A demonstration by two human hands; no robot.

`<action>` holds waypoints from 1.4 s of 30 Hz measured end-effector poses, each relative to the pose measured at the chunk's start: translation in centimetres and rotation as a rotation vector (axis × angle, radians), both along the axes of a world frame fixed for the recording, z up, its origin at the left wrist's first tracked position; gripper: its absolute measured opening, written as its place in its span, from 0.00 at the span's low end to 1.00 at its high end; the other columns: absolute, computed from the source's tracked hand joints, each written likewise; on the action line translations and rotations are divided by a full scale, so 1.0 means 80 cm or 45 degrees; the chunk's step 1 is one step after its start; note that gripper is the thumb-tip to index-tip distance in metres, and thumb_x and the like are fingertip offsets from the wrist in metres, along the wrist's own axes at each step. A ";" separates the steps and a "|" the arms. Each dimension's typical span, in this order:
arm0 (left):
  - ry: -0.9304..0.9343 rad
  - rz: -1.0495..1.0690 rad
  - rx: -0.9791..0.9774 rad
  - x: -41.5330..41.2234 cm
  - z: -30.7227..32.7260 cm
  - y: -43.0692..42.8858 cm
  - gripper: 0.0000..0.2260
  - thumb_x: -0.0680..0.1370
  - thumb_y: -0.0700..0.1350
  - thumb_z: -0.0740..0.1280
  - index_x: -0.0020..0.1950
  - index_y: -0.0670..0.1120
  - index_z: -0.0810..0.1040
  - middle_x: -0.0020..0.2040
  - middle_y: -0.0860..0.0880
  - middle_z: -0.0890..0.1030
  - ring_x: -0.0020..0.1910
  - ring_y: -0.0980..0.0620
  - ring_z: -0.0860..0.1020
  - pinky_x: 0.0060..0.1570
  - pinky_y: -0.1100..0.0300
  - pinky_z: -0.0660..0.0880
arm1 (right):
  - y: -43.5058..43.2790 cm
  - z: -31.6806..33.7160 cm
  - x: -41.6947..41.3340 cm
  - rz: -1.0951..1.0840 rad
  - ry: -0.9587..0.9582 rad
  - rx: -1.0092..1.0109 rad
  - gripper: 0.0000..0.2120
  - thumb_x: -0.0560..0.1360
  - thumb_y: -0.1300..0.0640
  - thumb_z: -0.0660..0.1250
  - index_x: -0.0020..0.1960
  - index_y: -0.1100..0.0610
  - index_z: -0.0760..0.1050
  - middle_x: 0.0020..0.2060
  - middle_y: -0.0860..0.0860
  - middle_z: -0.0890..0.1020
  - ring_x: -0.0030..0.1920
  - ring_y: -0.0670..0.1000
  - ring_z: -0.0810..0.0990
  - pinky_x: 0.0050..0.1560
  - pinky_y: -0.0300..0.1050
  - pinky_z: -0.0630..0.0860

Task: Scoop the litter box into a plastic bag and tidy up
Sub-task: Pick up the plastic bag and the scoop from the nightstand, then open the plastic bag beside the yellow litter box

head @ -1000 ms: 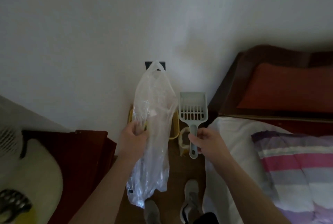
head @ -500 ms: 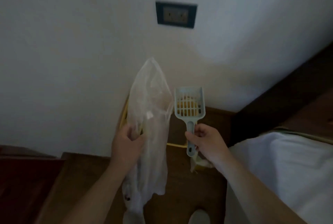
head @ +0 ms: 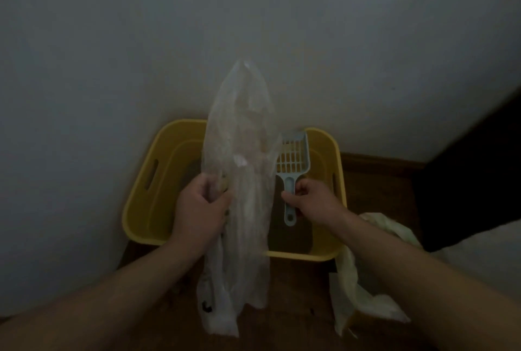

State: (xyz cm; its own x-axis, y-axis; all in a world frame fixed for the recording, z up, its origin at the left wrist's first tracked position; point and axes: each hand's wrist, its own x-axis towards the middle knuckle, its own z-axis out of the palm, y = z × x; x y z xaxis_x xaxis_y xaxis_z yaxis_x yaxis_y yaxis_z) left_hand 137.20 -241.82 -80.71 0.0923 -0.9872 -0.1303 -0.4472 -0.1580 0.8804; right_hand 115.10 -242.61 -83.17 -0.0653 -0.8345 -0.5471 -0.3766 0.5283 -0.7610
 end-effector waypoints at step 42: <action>0.076 0.013 -0.435 0.037 0.015 0.085 0.13 0.73 0.31 0.72 0.41 0.47 0.74 0.34 0.61 0.77 0.33 0.63 0.74 0.34 0.73 0.70 | 0.043 0.067 0.053 0.049 -0.370 -0.674 0.11 0.82 0.58 0.60 0.44 0.53 0.78 0.34 0.47 0.83 0.31 0.47 0.79 0.32 0.39 0.74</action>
State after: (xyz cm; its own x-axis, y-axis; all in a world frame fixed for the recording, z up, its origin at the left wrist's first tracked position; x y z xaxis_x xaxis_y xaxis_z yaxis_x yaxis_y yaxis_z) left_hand 140.19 -235.02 -79.54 0.1048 -0.9737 0.2022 -0.3934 0.1462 0.9077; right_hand 119.36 -239.15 -77.80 0.0605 -0.9970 -0.0480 -0.1257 0.0401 -0.9913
